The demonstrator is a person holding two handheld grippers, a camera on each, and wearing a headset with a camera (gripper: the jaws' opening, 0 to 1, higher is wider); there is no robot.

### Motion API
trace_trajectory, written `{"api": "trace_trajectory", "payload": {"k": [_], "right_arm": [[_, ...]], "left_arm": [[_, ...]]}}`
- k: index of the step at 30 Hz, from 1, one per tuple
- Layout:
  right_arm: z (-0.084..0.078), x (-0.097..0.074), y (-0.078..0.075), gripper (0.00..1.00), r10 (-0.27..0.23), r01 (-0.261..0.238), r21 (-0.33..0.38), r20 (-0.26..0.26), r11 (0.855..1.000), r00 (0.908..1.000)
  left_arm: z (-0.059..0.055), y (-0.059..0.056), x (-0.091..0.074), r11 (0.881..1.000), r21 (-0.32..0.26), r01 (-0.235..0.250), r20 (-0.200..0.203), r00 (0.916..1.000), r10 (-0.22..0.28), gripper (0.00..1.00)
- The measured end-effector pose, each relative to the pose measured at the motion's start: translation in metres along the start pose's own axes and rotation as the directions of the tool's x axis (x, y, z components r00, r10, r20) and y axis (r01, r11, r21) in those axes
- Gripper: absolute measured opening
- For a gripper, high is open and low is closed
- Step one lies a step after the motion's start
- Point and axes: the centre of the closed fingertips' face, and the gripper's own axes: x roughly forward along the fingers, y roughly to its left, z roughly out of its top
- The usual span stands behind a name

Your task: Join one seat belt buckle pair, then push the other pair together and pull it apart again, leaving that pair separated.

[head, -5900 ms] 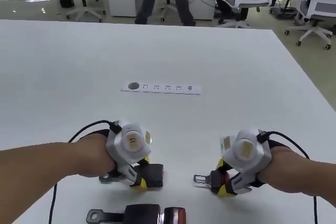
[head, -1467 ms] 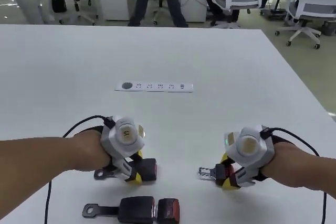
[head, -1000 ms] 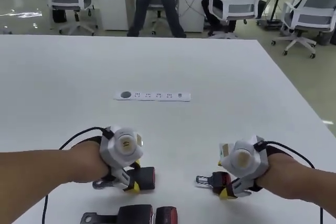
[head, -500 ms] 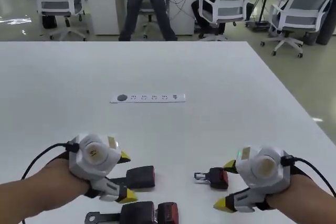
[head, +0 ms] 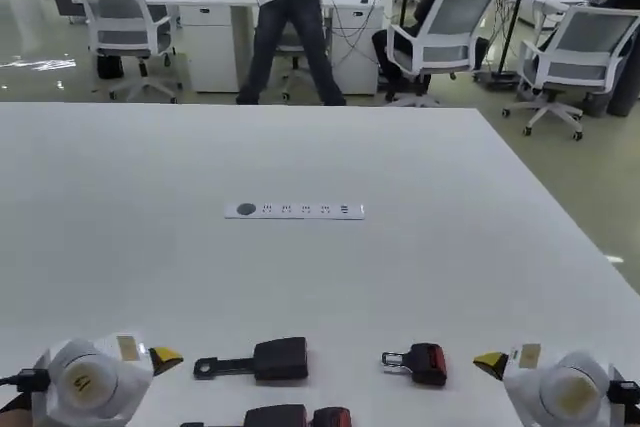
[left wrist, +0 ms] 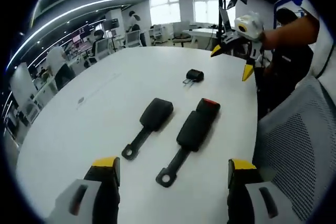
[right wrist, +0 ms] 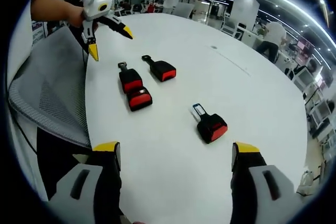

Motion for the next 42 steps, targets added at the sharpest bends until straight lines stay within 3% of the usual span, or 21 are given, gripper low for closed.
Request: {"api": "trace_trajectory", "payload": {"k": [4, 8, 16, 23, 27, 30, 37, 42], "right_arm": [[-0.005, -0.002, 0.001, 0.9, 0.007, -0.007, 0.022, 0.01, 1.0, 0.9999], [-0.008, -0.003, 0.003, 0.99, 0.006, -0.008, 0.065, 0.034, 0.998, 0.9994], [-0.012, 0.0, 0.019, 0.99, 0.003, -0.008, 0.113, 0.047, 0.994, 0.9989], [-0.011, -0.001, 0.029, 0.99, -0.011, 0.006, 0.116, 0.043, 0.993, 0.999], [-0.008, 0.001, 0.03, 0.99, -0.014, 0.008, 0.122, 0.046, 0.993, 0.9989], [-0.009, 0.0, 0.029, 0.99, -0.035, 0.034, 0.064, 0.017, 0.997, 0.9992], [-0.004, 0.005, 0.027, 0.99, -0.039, 0.034, 0.112, 0.043, 0.993, 0.9983], [-0.003, 0.002, 0.029, 0.99, -0.034, 0.029, 0.111, 0.043, 0.993, 0.9985]], "left_arm": [[-0.021, 0.008, -0.008, 0.998, -0.055, -0.002, -0.012, 0.9999, 0.001, 0.94], [-0.026, 0.004, -0.014, 0.992, -0.126, -0.012, -0.006, 0.9999, 0.011, 1.0], [-0.026, 0.004, -0.016, 0.987, -0.159, -0.036, 0.017, 0.9991, 0.039, 1.0], [-0.031, 0.012, -0.018, 0.984, -0.172, -0.047, 0.033, 0.998, 0.053, 1.0], [-0.031, 0.012, -0.019, 0.982, -0.178, -0.056, 0.033, 0.9975, 0.063, 1.0], [-0.029, 0.008, -0.02, 0.981, -0.186, -0.053, 0.046, 0.997, 0.063, 1.0], [-0.039, 0.009, -0.024, 0.98, -0.19, -0.063, 0.035, 0.9969, 0.07, 1.0], [-0.038, 0.009, -0.024, 0.979, -0.191, -0.07, 0.034, 0.9964, 0.077, 1.0]]}}
